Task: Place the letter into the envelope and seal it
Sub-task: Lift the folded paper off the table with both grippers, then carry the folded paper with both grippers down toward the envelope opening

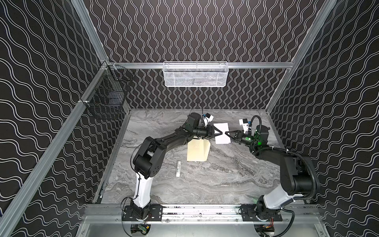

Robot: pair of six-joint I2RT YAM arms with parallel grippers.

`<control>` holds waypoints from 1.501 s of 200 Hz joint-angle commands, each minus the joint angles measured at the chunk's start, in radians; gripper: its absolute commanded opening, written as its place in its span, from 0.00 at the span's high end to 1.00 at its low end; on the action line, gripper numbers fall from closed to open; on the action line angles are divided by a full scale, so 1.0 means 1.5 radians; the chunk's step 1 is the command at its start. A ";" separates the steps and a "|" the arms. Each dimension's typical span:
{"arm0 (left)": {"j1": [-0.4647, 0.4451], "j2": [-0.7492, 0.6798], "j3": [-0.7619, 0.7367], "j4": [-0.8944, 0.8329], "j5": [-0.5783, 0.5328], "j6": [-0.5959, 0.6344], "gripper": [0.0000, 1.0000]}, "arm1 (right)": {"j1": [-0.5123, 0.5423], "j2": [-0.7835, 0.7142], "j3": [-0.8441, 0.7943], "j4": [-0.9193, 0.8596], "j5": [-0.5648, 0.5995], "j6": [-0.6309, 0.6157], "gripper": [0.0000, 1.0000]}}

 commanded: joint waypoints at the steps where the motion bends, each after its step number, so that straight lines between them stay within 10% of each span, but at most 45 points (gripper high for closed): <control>1: 0.003 -0.009 -0.009 0.021 0.006 0.017 0.66 | 0.001 -0.007 0.007 -0.001 -0.003 -0.006 1.00; 60: 0.006 -0.020 -0.013 0.002 0.003 0.037 0.94 | 0.006 -0.045 0.010 -0.094 -0.005 -0.056 0.92; 109: 0.018 -0.055 -0.020 -0.047 0.056 0.088 1.00 | -0.014 -0.114 0.042 -0.360 -0.001 -0.201 0.58; 173: 0.031 -0.097 -0.072 0.014 0.133 0.065 1.00 | -0.017 -0.151 0.008 -0.205 -0.092 -0.089 0.41; 223: 0.028 -0.107 -0.105 0.102 0.148 0.002 1.00 | 0.024 -0.116 0.032 -0.142 -0.096 -0.044 0.48; 300: 0.027 -0.117 -0.116 0.063 0.132 0.037 0.97 | 0.040 -0.109 0.026 -0.078 -0.090 0.000 0.89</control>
